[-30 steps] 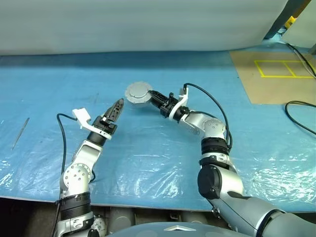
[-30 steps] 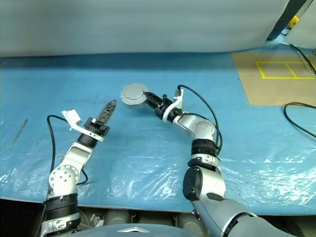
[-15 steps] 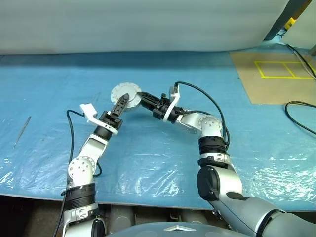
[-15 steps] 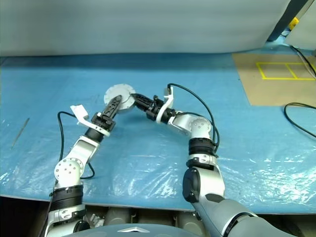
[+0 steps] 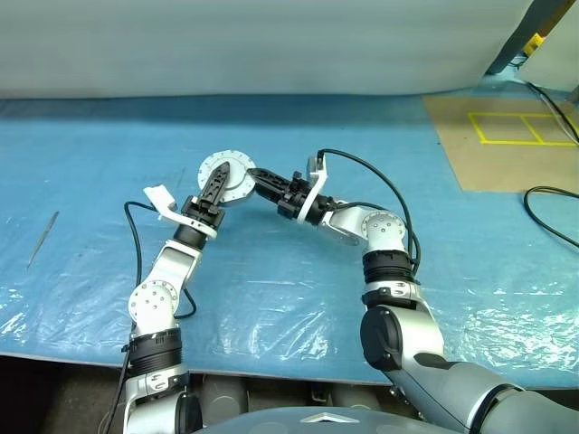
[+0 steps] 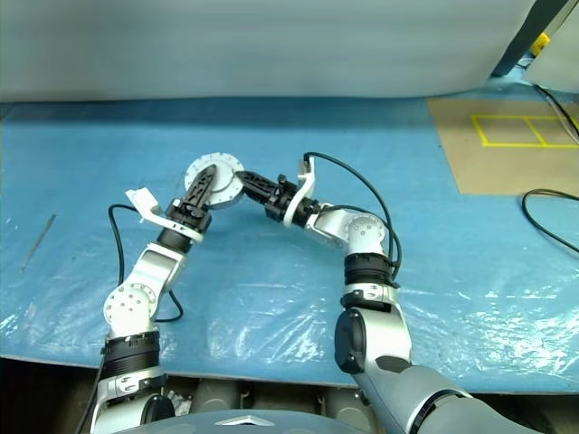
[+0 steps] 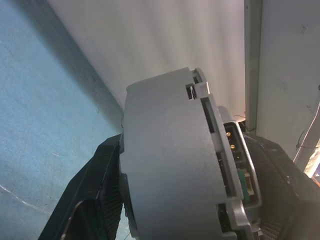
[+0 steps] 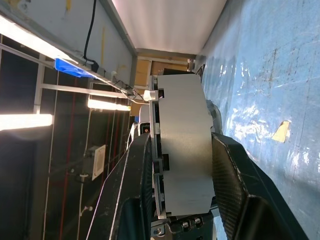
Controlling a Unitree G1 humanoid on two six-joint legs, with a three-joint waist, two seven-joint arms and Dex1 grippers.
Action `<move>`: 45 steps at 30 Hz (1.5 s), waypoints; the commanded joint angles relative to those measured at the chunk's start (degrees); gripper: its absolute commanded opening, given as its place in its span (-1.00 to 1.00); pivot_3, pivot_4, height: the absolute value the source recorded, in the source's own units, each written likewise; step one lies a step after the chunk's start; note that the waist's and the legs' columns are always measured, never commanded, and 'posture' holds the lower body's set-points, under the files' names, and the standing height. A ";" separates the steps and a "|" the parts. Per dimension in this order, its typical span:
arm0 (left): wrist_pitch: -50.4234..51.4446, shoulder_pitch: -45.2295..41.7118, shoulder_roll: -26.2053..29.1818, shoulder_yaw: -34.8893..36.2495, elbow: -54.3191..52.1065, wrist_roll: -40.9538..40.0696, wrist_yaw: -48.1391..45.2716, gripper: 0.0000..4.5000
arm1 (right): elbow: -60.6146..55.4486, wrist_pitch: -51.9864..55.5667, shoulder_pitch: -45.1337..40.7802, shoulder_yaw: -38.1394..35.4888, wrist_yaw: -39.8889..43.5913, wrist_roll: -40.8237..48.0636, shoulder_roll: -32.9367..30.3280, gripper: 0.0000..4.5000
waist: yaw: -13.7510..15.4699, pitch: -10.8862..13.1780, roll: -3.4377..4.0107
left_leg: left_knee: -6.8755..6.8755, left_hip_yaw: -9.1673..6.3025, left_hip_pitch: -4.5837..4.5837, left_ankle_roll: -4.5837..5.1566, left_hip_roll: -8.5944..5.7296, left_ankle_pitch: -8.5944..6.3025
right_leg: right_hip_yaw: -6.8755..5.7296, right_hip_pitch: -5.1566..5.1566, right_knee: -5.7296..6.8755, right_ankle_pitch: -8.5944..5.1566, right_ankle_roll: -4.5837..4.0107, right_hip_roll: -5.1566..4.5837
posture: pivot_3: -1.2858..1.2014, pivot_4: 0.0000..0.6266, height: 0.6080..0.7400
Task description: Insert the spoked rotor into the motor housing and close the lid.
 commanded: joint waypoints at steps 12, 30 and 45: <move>-1.42 -1.28 -2.29 0.28 -1.42 -2.22 1.25 0.30 | -1.71 -4.80 -0.88 2.07 1.26 -0.51 2.61 0.64 | 0.06 0.00 0.00 | 0.06 -0.09 -0.04 0.00 -0.01 0.00 | -0.05 0.02 0.01 0.00 0.00 -0.01 | 0.03 -0.52 1.00; -13.95 -6.74 -4.35 11.71 5.05 -4.72 6.33 0.30 | -0.11 -11.15 -0.03 4.27 0.70 -4.65 2.09 0.76 | 0.04 0.02 -0.06 | 0.21 -0.21 -0.14 0.00 0.00 0.00 | -0.13 0.03 0.04 0.03 0.02 0.00 | 0.03 -0.52 1.00; -36.65 -18.02 7.27 21.99 40.90 8.14 -1.41 0.30 | -2.79 -11.35 -0.33 7.56 2.71 -5.30 2.25 0.76 | 1.15 0.02 -0.30 | 0.33 -0.28 -0.10 0.00 0.01 0.00 | -0.19 0.12 0.08 0.09 0.07 -0.05 | 0.03 -0.52 1.00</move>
